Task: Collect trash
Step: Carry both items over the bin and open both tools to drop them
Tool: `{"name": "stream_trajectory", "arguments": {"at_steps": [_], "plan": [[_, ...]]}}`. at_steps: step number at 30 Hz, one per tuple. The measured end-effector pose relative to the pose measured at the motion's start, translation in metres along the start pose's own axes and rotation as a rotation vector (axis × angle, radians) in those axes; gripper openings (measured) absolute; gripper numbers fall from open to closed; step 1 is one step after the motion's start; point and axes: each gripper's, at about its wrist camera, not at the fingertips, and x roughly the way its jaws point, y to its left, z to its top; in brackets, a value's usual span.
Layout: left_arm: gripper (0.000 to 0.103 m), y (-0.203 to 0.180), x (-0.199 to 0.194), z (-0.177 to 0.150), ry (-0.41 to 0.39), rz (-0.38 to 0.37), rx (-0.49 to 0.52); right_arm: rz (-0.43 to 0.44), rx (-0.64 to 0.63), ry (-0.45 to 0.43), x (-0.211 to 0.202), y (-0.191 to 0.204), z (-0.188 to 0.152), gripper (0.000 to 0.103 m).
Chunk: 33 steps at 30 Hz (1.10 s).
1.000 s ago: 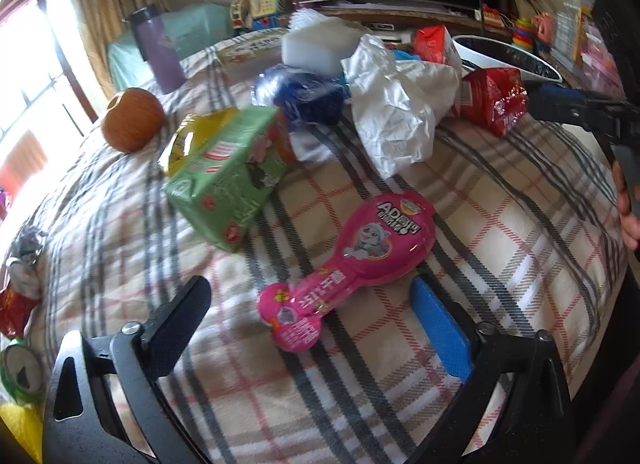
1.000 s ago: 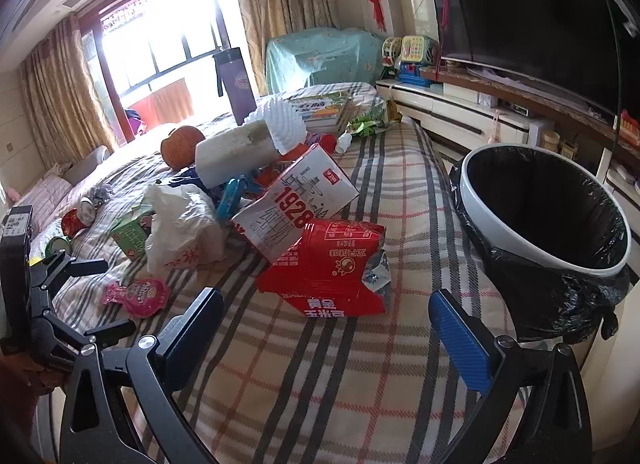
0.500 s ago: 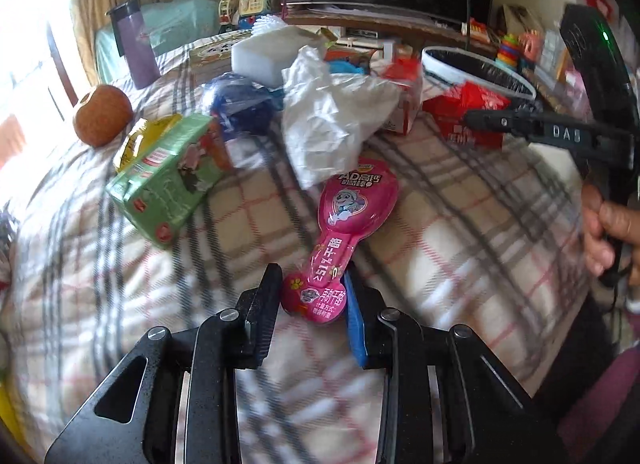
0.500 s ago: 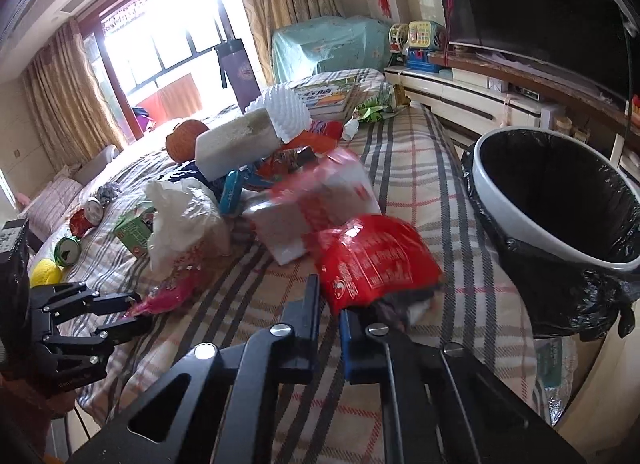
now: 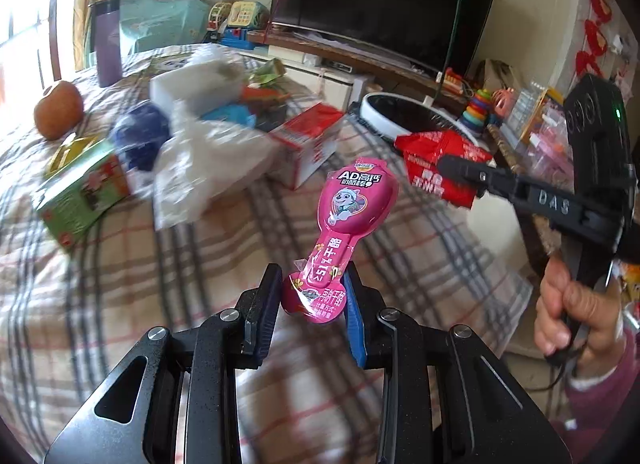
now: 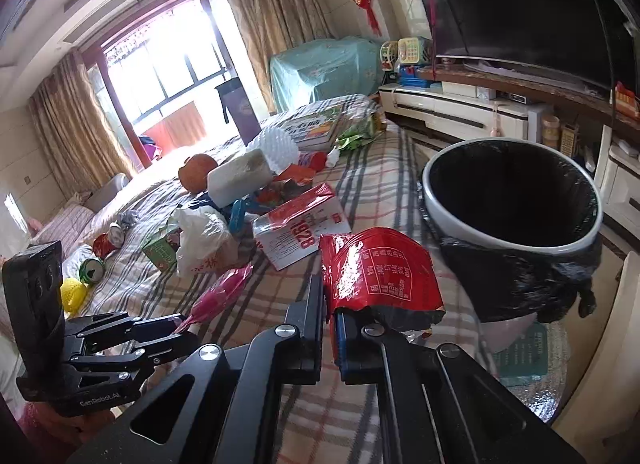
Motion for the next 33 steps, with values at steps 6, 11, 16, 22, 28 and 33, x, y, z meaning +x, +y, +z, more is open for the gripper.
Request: {"name": "stream_trajectory", "arguments": {"at_steps": [6,11,16,22,28,33], "plan": [[0.029,-0.025,0.012,0.017,-0.015,-0.021,0.032,-0.025,0.039,-0.019,-0.012,-0.022,0.004,0.005],[0.029,-0.044,0.027,0.031,-0.006,-0.028,0.057,-0.046,0.065,-0.037,-0.021,-0.042,0.011,0.005],[0.029,-0.059,0.039,0.046,0.002,-0.033,0.078,-0.065,0.093,-0.046,-0.025,-0.06,0.018,0.005],[0.029,-0.071,0.058,0.066,0.023,-0.026,0.097,-0.082,0.116,-0.05,-0.024,-0.081,0.028,0.005],[0.029,-0.081,0.074,0.087,0.036,-0.023,0.112,-0.088,0.134,-0.036,-0.016,-0.098,0.039,0.005],[0.029,-0.091,0.089,0.107,0.042,-0.021,0.129,-0.095,0.13,-0.022,-0.007,-0.111,0.052,0.005]]}}
